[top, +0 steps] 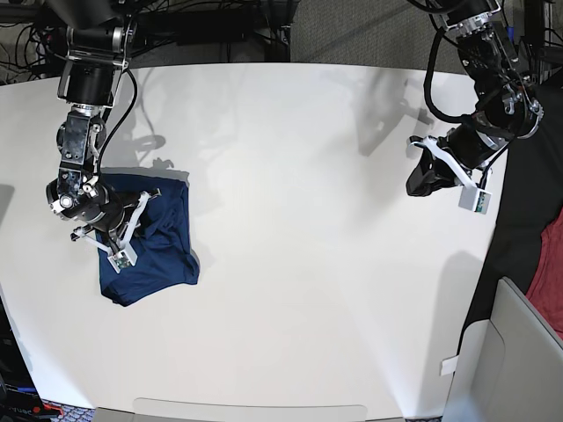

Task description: Fold the T-shirt properly

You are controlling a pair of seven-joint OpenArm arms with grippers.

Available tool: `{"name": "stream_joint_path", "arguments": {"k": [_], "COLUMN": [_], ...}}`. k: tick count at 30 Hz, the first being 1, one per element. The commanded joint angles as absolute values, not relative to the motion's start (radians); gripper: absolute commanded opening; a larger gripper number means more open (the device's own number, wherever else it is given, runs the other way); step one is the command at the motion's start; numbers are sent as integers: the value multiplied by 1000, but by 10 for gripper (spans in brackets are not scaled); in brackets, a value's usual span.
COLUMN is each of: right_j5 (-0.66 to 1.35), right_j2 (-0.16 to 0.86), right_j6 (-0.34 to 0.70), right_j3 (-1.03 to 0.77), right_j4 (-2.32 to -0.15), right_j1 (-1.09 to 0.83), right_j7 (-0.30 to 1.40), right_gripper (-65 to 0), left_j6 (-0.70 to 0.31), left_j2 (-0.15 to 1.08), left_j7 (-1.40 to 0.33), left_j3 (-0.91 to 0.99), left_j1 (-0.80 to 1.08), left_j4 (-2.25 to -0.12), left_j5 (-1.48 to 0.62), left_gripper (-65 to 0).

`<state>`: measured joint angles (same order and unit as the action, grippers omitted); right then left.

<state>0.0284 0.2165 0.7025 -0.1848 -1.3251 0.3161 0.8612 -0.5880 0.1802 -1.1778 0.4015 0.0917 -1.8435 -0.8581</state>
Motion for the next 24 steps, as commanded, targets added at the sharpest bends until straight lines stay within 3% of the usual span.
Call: {"name": "stream_joint_path", "arguments": {"k": [1, 8, 17, 24], "right_j5": [33, 36, 53, 446], "right_j2": [225, 193, 119, 64], "right_j6": [698, 698, 698, 698], "right_j3": [-185, -188, -194, -435], "right_j4": [-1365, -1681, -2049, -2052], "right_j1": [335, 211, -105, -331], "right_j7": [852, 932, 1000, 1004], "right_gripper": [-621, -621, -623, -624], "left_j6": [-593, -593, -593, -593], "left_j2": [191, 189, 191, 174], "left_j7": [-1161, -1194, -1190, -1194], "left_j3": [406, 406, 417, 591], "left_j1": [81, 81, 162, 254], "left_j4": [-1860, -1860, -1957, -2005], "left_j5": [-875, -875, -874, -875], "left_gripper": [-646, -646, -647, -648]}}
